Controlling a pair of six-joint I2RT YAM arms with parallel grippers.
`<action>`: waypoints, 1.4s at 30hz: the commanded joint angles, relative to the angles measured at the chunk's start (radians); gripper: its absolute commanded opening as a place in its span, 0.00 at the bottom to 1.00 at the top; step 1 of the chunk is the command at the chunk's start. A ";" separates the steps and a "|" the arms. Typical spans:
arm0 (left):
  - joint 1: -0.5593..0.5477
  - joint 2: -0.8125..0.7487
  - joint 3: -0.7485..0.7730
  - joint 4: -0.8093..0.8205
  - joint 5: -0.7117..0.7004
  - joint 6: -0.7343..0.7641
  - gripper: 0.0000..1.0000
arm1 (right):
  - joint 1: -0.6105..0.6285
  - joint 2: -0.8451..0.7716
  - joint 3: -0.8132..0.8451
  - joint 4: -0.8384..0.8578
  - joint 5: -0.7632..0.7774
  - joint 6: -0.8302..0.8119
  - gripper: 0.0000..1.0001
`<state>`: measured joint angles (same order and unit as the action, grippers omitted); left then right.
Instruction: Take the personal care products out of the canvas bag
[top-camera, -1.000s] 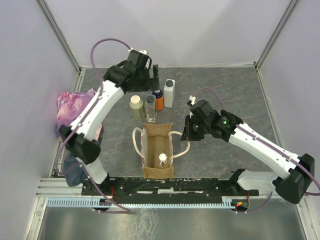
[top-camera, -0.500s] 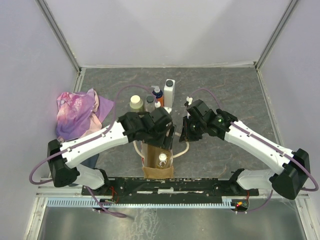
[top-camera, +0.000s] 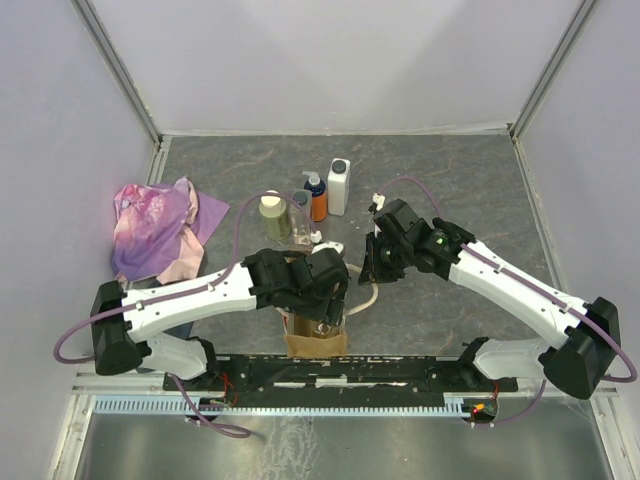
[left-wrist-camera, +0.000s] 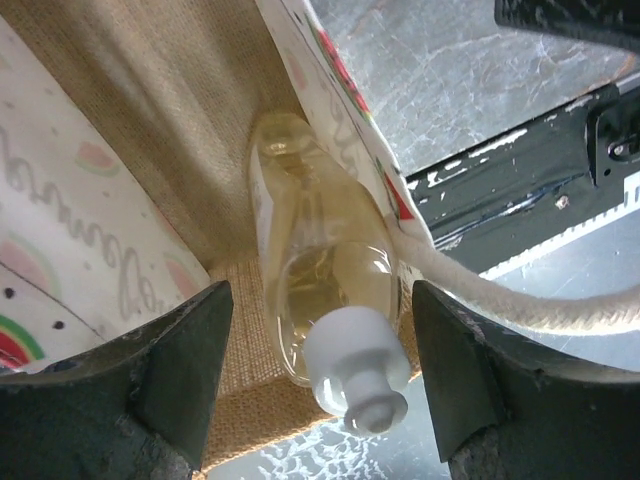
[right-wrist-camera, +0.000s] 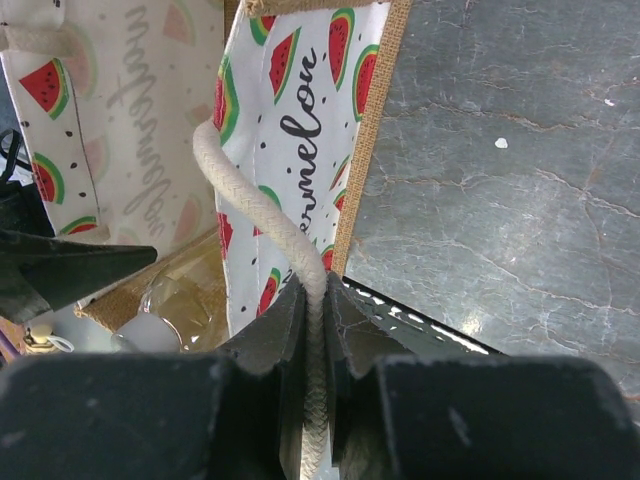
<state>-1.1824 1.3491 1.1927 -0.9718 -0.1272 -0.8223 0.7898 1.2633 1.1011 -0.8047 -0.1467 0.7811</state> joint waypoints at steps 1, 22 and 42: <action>-0.037 0.005 -0.015 0.039 0.006 -0.054 0.78 | 0.002 -0.001 0.025 0.022 -0.002 -0.008 0.16; -0.057 0.174 0.675 -0.375 -0.319 0.073 0.25 | 0.002 0.003 0.019 0.040 -0.019 -0.005 0.16; 0.234 0.356 1.092 -0.280 -0.317 0.302 0.30 | 0.001 -0.008 -0.017 0.077 -0.043 0.014 0.16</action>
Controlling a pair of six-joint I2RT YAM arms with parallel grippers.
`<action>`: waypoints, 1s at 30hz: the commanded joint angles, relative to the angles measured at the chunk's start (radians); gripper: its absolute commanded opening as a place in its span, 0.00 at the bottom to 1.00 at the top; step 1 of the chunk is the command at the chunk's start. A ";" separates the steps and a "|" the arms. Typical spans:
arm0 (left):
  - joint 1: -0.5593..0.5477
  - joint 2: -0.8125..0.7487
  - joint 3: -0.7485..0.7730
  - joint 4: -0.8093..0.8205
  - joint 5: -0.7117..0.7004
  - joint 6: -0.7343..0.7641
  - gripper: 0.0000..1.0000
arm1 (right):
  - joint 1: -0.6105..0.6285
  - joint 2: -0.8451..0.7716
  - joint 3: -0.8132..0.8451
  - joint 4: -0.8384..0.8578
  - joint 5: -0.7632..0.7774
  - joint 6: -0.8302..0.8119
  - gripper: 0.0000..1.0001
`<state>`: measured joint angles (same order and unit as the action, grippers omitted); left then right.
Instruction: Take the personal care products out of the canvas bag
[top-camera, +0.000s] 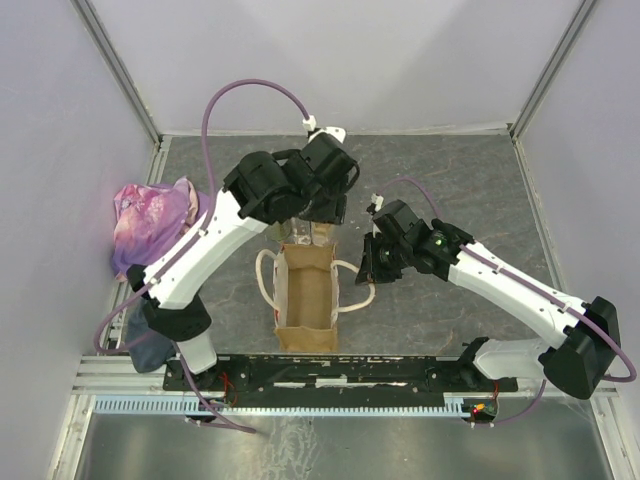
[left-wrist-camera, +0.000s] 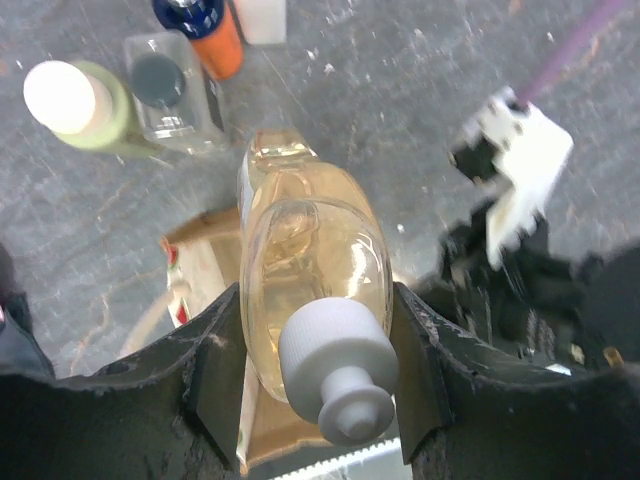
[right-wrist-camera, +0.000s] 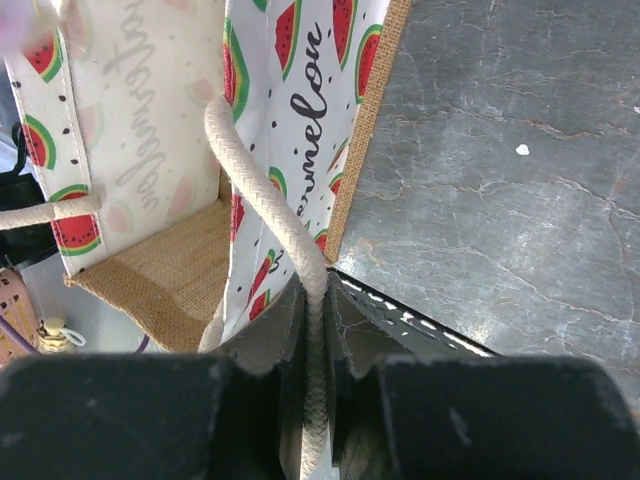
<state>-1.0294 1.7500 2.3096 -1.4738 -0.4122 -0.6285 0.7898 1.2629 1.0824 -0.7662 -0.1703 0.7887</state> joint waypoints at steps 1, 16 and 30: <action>0.103 -0.057 -0.068 0.295 -0.027 0.125 0.30 | 0.002 -0.007 0.003 0.040 -0.020 0.006 0.16; 0.290 -0.036 -0.473 0.752 0.121 0.273 0.30 | 0.003 -0.011 0.000 0.021 -0.015 0.000 0.16; 0.369 0.020 -0.632 0.912 0.191 0.251 0.43 | 0.002 -0.017 0.004 -0.003 0.000 -0.006 0.16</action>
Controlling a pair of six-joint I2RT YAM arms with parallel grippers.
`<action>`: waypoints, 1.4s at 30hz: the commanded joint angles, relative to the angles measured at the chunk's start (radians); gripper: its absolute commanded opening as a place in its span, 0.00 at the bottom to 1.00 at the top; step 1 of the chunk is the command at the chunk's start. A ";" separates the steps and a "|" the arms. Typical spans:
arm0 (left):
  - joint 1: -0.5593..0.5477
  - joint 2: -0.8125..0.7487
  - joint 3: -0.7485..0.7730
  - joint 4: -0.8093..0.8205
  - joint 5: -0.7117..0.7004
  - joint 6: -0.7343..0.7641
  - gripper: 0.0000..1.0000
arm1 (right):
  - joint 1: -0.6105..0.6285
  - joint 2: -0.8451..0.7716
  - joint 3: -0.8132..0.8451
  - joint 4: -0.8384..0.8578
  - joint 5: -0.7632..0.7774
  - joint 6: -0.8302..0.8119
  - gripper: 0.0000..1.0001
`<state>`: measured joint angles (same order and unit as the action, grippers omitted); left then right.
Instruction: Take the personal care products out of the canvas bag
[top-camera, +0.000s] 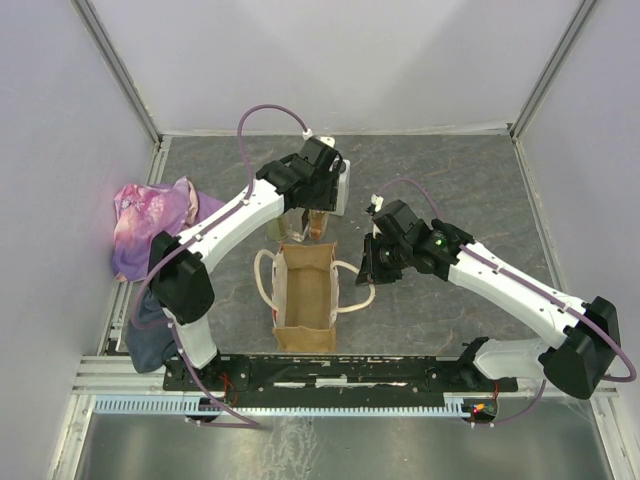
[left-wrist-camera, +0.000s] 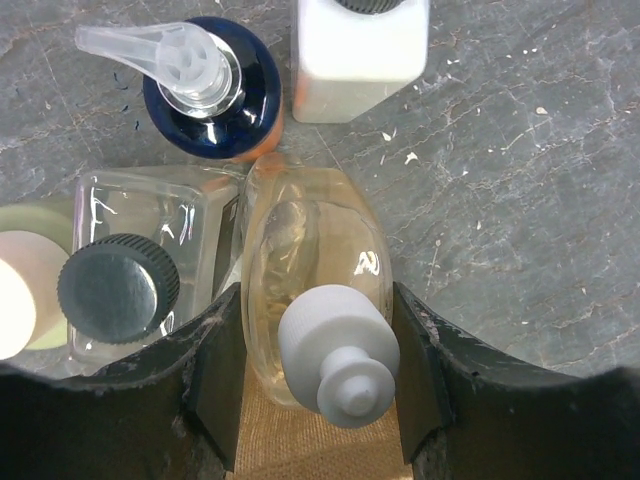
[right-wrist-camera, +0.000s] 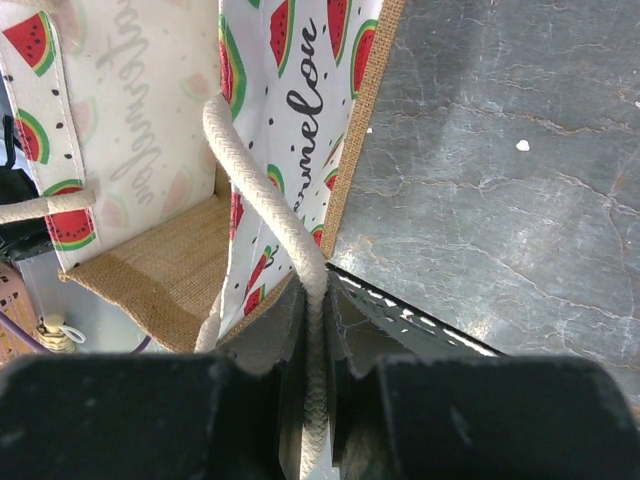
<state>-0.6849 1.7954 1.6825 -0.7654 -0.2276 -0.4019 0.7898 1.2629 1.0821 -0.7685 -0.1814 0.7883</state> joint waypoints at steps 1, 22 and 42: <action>0.031 -0.024 -0.021 0.218 0.013 0.022 0.43 | 0.003 -0.015 0.007 -0.001 0.011 -0.007 0.16; 0.076 -0.051 -0.045 0.199 0.033 -0.028 0.87 | 0.003 0.021 0.027 -0.009 0.003 -0.011 0.17; 0.072 -0.759 -0.307 -0.188 -0.009 -0.188 0.85 | -0.008 0.062 0.177 -0.105 0.124 -0.090 0.20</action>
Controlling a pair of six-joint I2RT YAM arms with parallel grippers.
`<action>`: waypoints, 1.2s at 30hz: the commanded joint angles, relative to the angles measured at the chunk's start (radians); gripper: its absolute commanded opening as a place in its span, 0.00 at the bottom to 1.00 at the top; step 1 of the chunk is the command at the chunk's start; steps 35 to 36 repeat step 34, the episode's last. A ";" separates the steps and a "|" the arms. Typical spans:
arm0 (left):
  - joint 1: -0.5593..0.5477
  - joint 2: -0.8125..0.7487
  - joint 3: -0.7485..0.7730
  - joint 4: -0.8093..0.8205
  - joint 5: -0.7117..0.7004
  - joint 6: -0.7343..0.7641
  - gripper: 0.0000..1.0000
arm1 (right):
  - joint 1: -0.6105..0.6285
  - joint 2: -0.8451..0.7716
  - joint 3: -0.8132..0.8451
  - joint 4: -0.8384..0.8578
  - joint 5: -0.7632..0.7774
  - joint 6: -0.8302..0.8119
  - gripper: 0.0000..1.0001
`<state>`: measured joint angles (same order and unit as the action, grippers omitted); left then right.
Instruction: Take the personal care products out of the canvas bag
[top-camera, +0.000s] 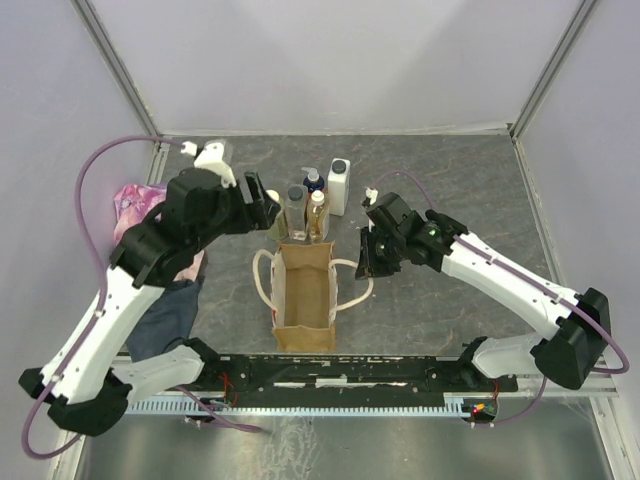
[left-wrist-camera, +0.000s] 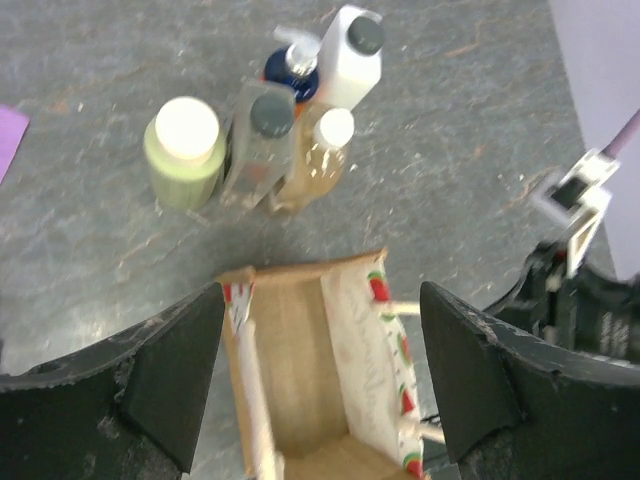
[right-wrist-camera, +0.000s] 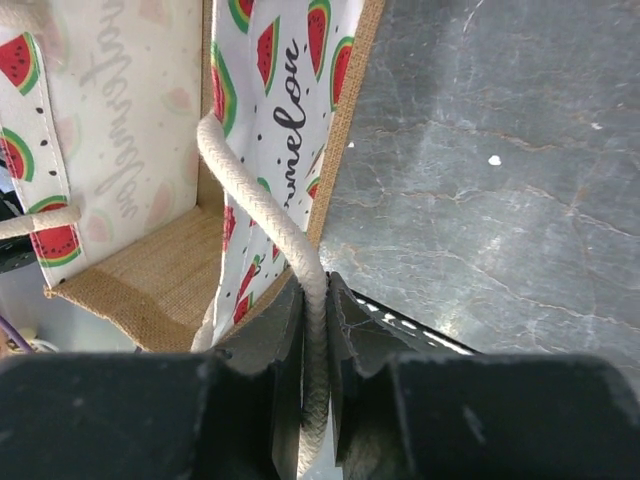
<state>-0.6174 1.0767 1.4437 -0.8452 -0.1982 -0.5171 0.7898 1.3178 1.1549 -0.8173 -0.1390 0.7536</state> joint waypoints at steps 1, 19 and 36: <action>0.003 -0.060 -0.086 -0.112 -0.045 -0.079 0.85 | -0.015 0.013 0.128 -0.069 0.093 -0.067 0.20; 0.004 -0.081 -0.107 -0.109 -0.032 -0.107 0.85 | -0.105 -0.010 0.291 -0.162 0.262 -0.162 1.00; 0.057 0.226 0.422 -0.260 -0.372 0.065 0.99 | -0.353 0.080 0.693 -0.186 0.457 -0.325 1.00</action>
